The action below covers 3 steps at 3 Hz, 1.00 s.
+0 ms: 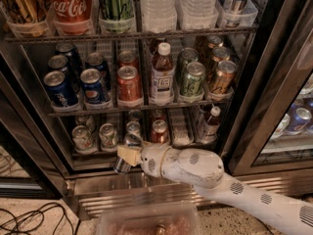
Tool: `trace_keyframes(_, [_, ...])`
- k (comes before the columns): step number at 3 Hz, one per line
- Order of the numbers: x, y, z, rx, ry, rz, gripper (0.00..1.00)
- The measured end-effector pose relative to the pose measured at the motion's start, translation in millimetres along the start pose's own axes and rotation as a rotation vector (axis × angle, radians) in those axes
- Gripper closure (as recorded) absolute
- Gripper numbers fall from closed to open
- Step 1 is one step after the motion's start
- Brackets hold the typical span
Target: Pick redbull can from bottom shelf of fridge
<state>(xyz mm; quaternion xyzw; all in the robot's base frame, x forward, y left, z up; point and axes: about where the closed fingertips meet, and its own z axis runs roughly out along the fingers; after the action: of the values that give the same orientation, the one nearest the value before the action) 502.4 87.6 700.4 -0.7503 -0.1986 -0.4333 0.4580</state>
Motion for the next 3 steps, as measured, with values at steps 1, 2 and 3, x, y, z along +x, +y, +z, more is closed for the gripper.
trace_keyframes(1, [-3.5, 2.1, 0.9, 0.000, 0.000, 0.000, 1.00])
trace_keyframes(2, [-6.9, 4.2, 1.6, 0.000, 0.001, 0.002, 1.00])
trace_keyframes(3, [-15.5, 11.2, -0.2, -0.014, 0.001, 0.013, 1.00])
